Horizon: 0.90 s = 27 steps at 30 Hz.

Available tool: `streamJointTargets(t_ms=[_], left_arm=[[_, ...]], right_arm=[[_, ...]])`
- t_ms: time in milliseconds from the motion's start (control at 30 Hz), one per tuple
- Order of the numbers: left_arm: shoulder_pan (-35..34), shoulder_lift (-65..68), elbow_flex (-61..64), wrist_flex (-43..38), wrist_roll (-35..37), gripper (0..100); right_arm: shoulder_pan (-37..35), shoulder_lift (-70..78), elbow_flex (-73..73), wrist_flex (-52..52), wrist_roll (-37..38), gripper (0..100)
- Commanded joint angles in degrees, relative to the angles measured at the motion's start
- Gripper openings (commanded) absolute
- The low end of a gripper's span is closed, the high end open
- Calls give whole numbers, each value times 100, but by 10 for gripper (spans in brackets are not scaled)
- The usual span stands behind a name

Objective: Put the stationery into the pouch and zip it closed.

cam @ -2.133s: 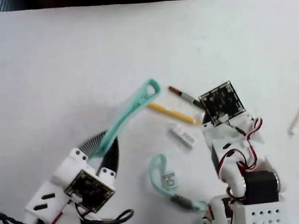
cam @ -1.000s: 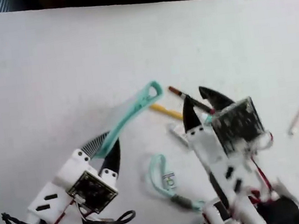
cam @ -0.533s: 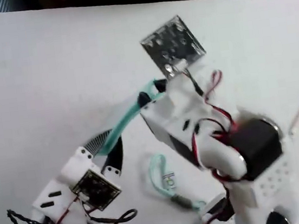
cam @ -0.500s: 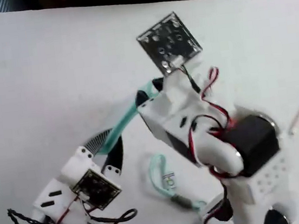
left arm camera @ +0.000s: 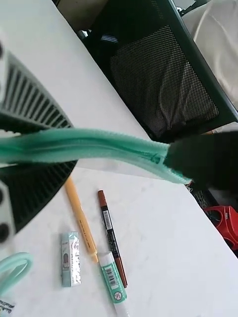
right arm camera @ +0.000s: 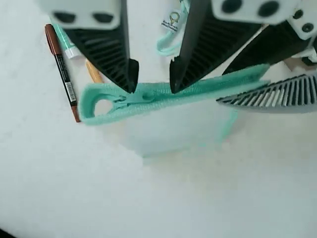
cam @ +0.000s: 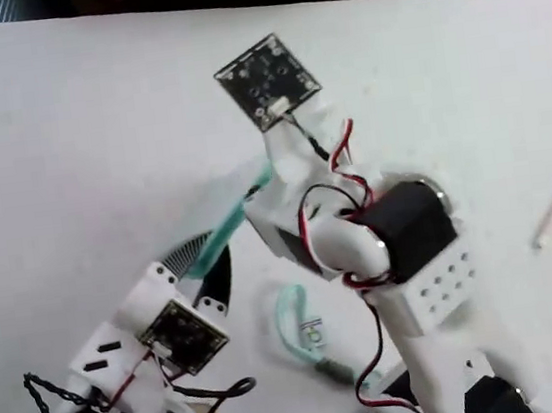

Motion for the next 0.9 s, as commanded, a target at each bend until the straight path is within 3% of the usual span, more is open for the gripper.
streamJointTargets(t_ms=[0, 100, 267, 433, 567, 867], left_arm=[[-92, 40, 44, -70, -9, 21], [-66, 40, 35, -79, -9, 21], [-66, 40, -18, -70, -9, 21], [-66, 40, -18, -70, -9, 21], [-66, 40, -18, -62, -9, 21], [-75, 40, -18, -53, -9, 21]], right_arm=[[48, -110, 176, 31, 316, 113], [13, -127, 167, 31, 343, 131], [22, -119, 158, 22, 299, 252], [-110, -119, -220, -31, 273, 251], [-119, -110, -299, -171, -193, 251], [-119, 505, -123, -356, -193, 251]])
